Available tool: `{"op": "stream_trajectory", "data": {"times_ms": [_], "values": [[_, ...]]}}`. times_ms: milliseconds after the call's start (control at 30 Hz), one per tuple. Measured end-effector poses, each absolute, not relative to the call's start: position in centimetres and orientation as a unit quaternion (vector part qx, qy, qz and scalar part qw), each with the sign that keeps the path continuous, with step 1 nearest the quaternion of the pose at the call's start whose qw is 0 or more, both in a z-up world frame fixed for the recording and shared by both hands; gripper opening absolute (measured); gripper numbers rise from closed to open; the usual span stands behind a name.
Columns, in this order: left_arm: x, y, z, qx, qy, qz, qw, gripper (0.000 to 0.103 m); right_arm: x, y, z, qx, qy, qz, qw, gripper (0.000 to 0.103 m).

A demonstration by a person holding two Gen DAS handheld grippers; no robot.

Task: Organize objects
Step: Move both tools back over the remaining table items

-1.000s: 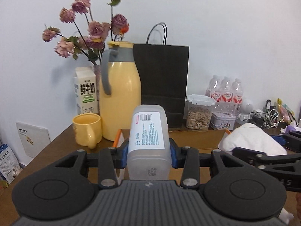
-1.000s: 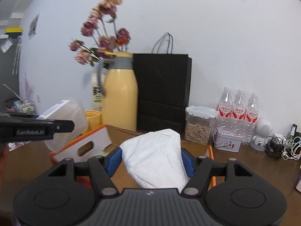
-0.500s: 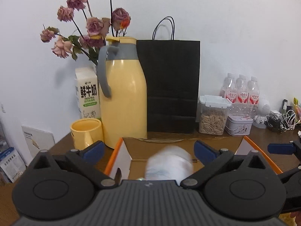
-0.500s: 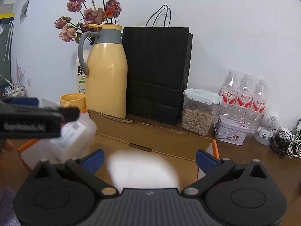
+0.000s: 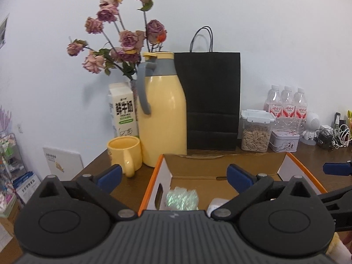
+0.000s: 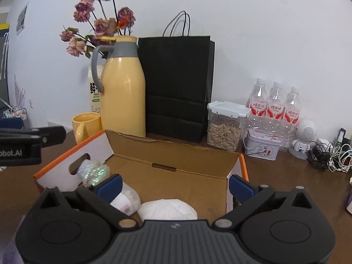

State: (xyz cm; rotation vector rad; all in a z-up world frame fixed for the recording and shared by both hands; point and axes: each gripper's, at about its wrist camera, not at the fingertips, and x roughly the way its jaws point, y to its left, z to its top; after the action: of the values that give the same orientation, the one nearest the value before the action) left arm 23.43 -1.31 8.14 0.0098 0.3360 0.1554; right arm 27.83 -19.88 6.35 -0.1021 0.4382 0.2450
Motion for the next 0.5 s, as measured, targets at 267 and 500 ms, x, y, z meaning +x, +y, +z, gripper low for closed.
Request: {"op": "stream_trajectory", "data": {"times_ms": [267, 500], "values": [[18.6, -0.2, 8.1, -0.029, 0.198, 0.103, 0.974, 0.103, 22.9, -19.5, 7.8, -0.038, 0.207, 0.122, 0.97, 0.103], [14.6, 0.9, 7.5, -0.048, 0.22, 0.126, 0.966, 0.103, 17.8, -19.3, 8.0, -0.047, 0.21, 0.121, 0.969, 0.103]]}}
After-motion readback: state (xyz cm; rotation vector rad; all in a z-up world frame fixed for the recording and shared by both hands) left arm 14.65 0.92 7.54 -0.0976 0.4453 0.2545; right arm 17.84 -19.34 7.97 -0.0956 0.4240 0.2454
